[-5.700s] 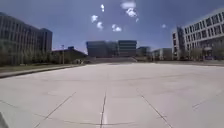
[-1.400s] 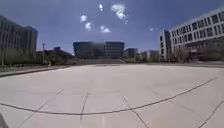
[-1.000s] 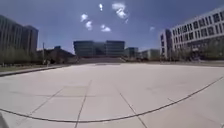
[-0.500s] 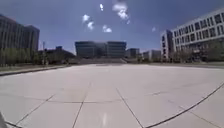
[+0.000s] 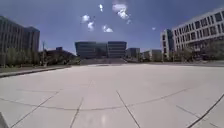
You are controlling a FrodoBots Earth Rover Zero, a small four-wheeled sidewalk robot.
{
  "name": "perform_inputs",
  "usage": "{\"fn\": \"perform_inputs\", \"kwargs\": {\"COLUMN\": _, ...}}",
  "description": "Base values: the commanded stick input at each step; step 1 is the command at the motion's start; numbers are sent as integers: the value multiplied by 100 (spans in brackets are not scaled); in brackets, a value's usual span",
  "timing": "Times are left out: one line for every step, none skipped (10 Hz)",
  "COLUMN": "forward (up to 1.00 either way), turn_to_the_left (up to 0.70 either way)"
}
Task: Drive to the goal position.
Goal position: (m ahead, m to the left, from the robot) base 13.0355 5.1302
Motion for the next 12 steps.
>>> {"fn": "perform_inputs", "kwargs": {"forward": 50, "turn_to_the_left": 0}}
{"fn": "perform_inputs", "kwargs": {"forward": 50, "turn_to_the_left": 0}}
{"fn": "perform_inputs", "kwargs": {"forward": 50, "turn_to_the_left": 0}}
{"fn": "perform_inputs", "kwargs": {"forward": 50, "turn_to_the_left": 0}}
{"fn": "perform_inputs", "kwargs": {"forward": 50, "turn_to_the_left": 0}}
{"fn": "perform_inputs", "kwargs": {"forward": 50, "turn_to_the_left": 0}}
{"fn": "perform_inputs", "kwargs": {"forward": 50, "turn_to_the_left": 0}}
{"fn": "perform_inputs", "kwargs": {"forward": 50, "turn_to_the_left": 0}}
{"fn": "perform_inputs", "kwargs": {"forward": 50, "turn_to_the_left": 0}}
{"fn": "perform_inputs", "kwargs": {"forward": 50, "turn_to_the_left": 0}}
{"fn": "perform_inputs", "kwargs": {"forward": 50, "turn_to_the_left": 0}}
{"fn": "perform_inputs", "kwargs": {"forward": 50, "turn_to_the_left": 0}}
